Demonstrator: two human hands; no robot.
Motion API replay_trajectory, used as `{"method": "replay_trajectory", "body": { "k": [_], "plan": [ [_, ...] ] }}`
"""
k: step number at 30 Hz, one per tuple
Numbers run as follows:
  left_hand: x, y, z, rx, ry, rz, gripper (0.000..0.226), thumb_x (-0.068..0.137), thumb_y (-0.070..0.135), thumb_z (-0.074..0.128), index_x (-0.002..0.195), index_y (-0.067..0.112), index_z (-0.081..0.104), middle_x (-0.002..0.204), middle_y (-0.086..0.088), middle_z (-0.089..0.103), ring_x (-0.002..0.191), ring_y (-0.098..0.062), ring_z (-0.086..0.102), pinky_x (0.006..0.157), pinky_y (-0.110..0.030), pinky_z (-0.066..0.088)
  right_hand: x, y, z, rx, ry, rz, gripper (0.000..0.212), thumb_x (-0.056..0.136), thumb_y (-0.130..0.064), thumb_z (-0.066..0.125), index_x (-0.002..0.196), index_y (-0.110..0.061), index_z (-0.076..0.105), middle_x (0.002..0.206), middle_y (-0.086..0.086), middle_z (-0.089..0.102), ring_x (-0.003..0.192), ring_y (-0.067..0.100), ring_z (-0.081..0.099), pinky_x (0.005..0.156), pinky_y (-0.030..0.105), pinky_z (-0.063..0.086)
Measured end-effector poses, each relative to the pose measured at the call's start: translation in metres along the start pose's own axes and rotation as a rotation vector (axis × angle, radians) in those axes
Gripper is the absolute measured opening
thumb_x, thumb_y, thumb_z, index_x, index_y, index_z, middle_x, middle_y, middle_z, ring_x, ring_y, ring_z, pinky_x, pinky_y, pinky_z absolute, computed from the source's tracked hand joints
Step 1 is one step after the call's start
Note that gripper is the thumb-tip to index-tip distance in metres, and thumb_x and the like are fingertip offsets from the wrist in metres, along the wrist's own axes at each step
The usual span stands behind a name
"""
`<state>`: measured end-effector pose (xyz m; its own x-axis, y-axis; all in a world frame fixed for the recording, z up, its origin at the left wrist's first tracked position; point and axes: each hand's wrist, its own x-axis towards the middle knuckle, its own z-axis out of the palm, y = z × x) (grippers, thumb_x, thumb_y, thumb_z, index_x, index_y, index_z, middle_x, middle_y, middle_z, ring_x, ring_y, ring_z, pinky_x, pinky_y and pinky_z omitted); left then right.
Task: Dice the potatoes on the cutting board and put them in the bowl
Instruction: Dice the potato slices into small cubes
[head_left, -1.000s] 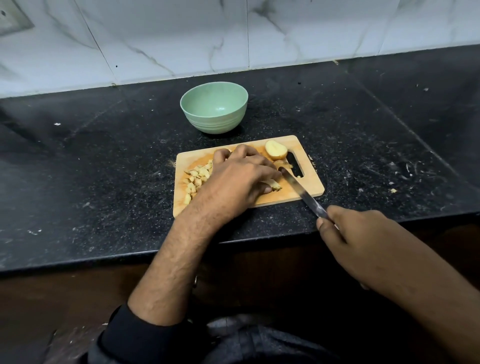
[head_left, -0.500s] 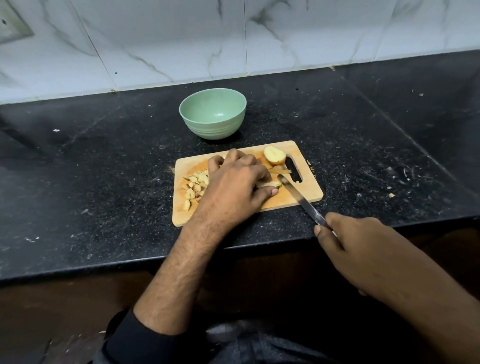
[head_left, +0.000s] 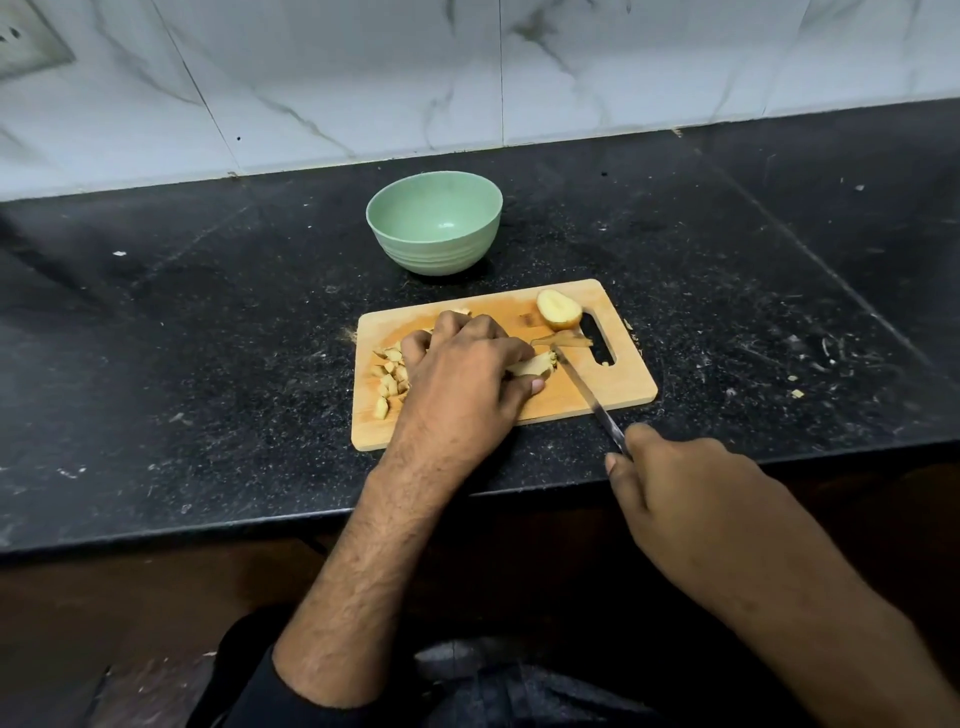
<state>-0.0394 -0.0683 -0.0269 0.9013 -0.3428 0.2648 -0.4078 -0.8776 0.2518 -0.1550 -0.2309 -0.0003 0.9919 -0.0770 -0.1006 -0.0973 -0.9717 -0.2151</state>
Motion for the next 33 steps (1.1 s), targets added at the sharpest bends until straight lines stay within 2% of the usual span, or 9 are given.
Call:
{"method": "replay_trajectory", "body": {
  "k": [6, 13, 20, 26, 33],
  "plan": [
    [0.002, 0.007, 0.005, -0.016, 0.049, -0.03, 0.03, 0.092, 0.053, 0.06, 0.114, 0.035, 0.069, 0.11, 0.013, 0.055, 0.118, -0.014, 0.038, 0.092, -0.04, 0.019, -0.003, -0.006, 0.004, -0.019, 0.035, -0.016, 0.022, 0.105, -0.045, 0.022, 0.094, -0.029, 0.033, 0.071, -0.009, 0.044, 0.063, 0.013, 0.044, 0.057, 0.029, 0.038],
    [0.003, 0.006, 0.004, -0.024, 0.02, -0.044, 0.031, 0.092, 0.053, 0.06, 0.116, 0.036, 0.069, 0.113, 0.013, 0.056, 0.12, -0.014, 0.036, 0.092, -0.041, 0.018, -0.001, 0.001, -0.004, -0.022, 0.02, 0.031, 0.026, 0.105, -0.048, 0.024, 0.09, -0.03, 0.034, 0.071, -0.007, 0.047, 0.06, 0.007, 0.041, 0.05, 0.025, 0.03],
    [0.002, 0.008, 0.002, -0.024, 0.018, -0.05, 0.033, 0.093, 0.056, 0.057, 0.117, 0.036, 0.068, 0.112, 0.012, 0.056, 0.119, -0.014, 0.036, 0.095, -0.043, 0.022, 0.002, 0.003, -0.002, 0.012, -0.003, 0.035, 0.028, 0.104, -0.049, 0.026, 0.086, -0.029, 0.036, 0.07, -0.006, 0.051, 0.061, 0.004, 0.045, 0.05, 0.024, 0.032],
    [0.002, 0.014, 0.002, -0.01, 0.036, -0.075, 0.026, 0.094, 0.048, 0.059, 0.112, 0.034, 0.07, 0.109, 0.01, 0.056, 0.119, -0.016, 0.038, 0.097, -0.045, 0.021, 0.003, -0.002, -0.003, 0.028, 0.045, 0.025, 0.029, 0.104, -0.049, 0.024, 0.087, -0.029, 0.036, 0.069, -0.007, 0.047, 0.059, 0.01, 0.039, 0.059, 0.034, 0.038],
    [-0.002, 0.021, 0.005, 0.014, 0.059, -0.106, 0.027, 0.096, 0.045, 0.056, 0.113, 0.028, 0.068, 0.11, 0.007, 0.054, 0.121, -0.016, 0.036, 0.102, -0.045, 0.019, 0.002, -0.002, -0.004, 0.061, 0.06, 0.003, 0.032, 0.104, -0.049, 0.021, 0.086, -0.028, 0.038, 0.069, -0.007, 0.051, 0.063, 0.012, 0.047, 0.06, 0.032, 0.041]
  ]
}}
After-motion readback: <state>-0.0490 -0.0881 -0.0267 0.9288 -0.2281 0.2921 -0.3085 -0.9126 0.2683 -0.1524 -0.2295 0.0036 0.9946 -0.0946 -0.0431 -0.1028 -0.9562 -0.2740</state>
